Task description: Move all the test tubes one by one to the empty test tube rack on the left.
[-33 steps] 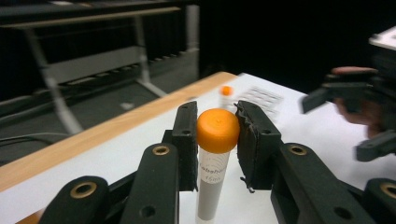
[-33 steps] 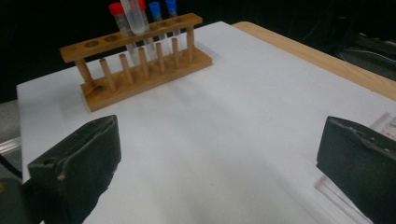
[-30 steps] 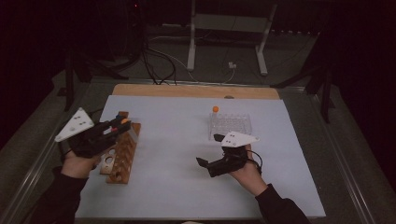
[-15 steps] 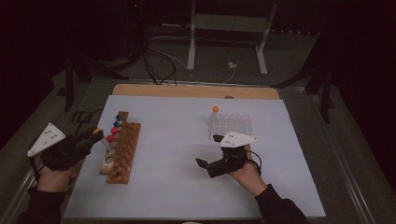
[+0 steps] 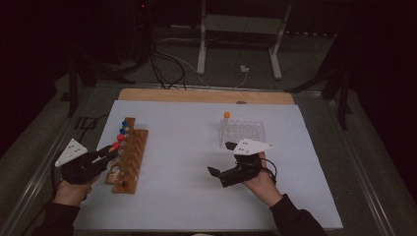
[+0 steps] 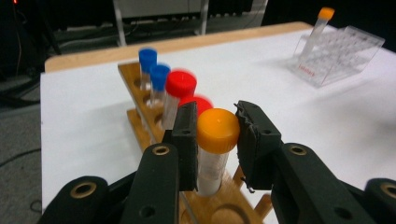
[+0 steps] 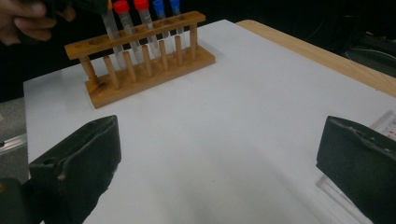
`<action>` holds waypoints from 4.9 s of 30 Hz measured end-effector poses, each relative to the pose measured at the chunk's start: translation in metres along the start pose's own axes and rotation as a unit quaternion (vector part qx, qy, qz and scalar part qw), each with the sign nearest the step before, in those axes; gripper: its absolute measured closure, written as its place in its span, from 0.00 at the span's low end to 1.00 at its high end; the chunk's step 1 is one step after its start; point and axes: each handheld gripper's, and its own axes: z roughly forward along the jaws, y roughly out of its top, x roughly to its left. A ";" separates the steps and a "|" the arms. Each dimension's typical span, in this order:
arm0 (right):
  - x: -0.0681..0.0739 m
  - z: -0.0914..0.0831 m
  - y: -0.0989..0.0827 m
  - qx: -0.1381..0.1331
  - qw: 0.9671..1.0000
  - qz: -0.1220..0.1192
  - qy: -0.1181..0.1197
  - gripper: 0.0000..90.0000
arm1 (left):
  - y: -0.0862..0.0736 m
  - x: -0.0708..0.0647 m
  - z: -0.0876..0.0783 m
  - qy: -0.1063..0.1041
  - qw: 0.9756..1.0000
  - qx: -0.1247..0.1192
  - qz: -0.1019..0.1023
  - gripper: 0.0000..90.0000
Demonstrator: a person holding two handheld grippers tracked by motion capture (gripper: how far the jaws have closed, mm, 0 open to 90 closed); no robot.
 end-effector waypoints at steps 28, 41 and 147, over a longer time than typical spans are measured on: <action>-0.096 0.024 0.005 0.039 0.991 0.069 -0.107 0.36 | 0.036 -0.071 -0.007 -0.111 0.991 -0.037 0.066 0.04; -0.136 0.076 0.007 0.096 0.978 0.081 -0.168 0.71 | 0.027 -0.091 0.017 -0.157 0.985 -0.019 0.072 0.03; -0.019 -0.011 -0.002 -0.023 1.000 0.007 0.001 0.00 | -0.016 -0.018 -0.020 0.020 1.000 -0.002 0.002 0.79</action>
